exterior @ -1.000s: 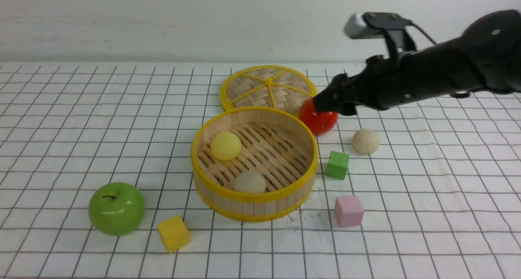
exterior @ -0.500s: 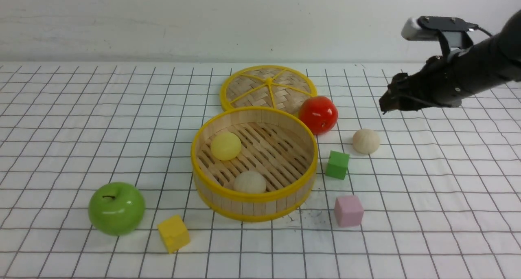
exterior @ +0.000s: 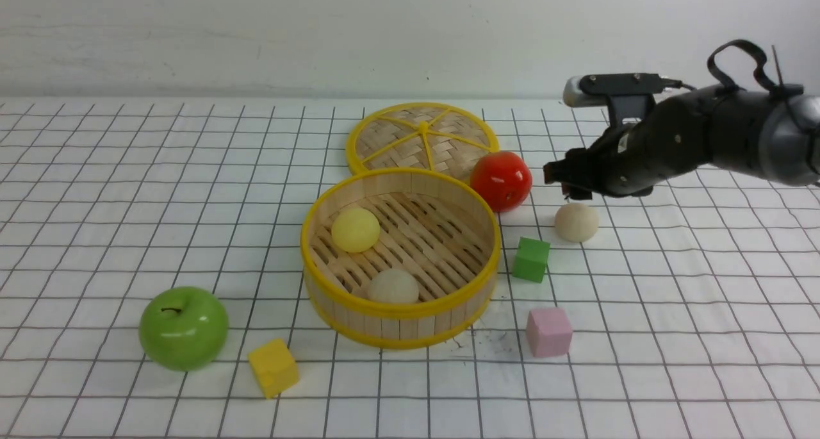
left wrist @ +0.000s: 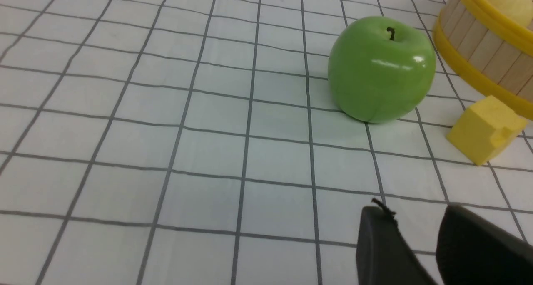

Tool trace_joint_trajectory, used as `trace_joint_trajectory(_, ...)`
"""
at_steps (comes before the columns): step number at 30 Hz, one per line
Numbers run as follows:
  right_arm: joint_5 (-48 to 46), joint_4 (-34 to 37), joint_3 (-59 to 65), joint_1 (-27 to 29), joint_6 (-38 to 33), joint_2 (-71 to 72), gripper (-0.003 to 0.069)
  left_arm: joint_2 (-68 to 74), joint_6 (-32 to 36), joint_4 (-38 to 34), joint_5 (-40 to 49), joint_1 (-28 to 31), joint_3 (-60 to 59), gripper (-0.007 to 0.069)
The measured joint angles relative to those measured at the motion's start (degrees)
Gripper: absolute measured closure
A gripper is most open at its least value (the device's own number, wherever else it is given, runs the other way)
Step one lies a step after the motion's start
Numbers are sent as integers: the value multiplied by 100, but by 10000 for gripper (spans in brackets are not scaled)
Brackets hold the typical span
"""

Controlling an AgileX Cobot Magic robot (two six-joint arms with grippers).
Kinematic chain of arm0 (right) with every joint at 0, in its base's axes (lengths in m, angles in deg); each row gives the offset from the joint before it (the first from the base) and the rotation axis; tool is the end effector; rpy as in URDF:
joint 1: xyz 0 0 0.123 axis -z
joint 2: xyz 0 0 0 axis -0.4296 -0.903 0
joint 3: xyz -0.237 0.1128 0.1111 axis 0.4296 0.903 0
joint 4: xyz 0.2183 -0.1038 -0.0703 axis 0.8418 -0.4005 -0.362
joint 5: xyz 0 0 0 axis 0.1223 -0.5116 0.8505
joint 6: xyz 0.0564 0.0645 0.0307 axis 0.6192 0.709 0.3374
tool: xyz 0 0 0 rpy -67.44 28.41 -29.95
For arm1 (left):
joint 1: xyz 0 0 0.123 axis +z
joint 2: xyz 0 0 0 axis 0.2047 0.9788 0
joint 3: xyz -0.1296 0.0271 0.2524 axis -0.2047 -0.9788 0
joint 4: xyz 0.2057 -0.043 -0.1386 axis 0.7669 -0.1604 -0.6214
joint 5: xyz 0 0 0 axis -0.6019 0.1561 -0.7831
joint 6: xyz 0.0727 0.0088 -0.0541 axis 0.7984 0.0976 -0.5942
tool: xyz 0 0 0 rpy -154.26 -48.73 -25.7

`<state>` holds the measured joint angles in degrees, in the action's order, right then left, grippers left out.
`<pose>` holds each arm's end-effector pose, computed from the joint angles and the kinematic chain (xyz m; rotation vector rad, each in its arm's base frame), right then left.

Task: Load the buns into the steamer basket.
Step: Use the right arm to grab a steamed stuffed bun, then use the right arm to put the steamed stuffed bun into the steamer

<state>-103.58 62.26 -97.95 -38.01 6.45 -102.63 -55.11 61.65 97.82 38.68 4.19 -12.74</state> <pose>0.4534 0.0991 0.1995 -0.0829 2.3779 0.1468 0.0519 -0.0008 0.1677 -0.1169 1.9089 -0.1675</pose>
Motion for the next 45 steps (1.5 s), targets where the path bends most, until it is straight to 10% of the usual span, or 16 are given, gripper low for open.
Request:
trace_joint_trajectory(14,-189,-23,-7,0,77,-294,650,0,0,0,0,0,0,413)
trace_joint_trajectory(29,-255,310,-3,-168,33,946,669,0,0,0,0,0,0,407)
trace_joint_trajectory(45,-419,734,-3,-1713,-823,179,669,0,0,0,0,0,0,389)
